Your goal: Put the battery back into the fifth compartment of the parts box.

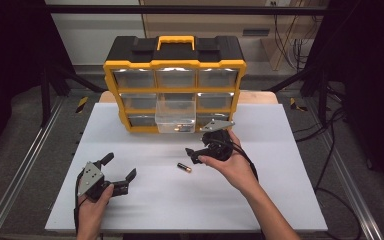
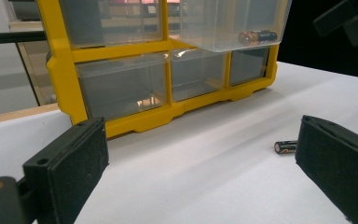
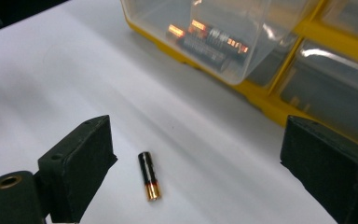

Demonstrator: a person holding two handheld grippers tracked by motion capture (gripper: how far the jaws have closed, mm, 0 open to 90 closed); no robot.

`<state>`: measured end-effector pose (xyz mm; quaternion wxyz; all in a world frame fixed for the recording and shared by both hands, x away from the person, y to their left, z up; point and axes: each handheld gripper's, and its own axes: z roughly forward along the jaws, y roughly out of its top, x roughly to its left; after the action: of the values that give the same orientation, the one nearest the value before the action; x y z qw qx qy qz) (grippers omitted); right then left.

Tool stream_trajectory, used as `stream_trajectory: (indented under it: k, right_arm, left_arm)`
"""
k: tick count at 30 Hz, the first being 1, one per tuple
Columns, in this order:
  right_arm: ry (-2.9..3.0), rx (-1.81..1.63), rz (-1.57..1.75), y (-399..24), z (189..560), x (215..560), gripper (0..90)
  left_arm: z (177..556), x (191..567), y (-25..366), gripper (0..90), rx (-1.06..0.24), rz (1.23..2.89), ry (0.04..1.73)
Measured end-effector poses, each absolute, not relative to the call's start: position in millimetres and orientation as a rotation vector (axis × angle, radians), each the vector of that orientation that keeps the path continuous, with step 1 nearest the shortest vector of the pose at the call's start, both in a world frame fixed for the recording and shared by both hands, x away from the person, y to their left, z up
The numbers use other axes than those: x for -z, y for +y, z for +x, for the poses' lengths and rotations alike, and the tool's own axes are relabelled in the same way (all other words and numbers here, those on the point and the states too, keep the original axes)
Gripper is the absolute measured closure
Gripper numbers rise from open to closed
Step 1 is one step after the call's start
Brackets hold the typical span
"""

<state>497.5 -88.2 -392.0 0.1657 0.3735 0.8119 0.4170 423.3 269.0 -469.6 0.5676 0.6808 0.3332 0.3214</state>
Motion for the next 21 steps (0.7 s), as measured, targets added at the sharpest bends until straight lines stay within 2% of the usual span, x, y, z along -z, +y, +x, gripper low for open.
stream_trajectory:
  k: [9,21]
  right_arm:
    - [2.382,-1.122,1.091,-83,495,422,11.7]
    - [2.449,-1.052,1.095,-75,495,433,10.5]
  left_arm:
    - [423,470,268,2.5,-0.754,1.608,0.777]
    - [423,470,268,2.6,-0.755,1.607,0.776]
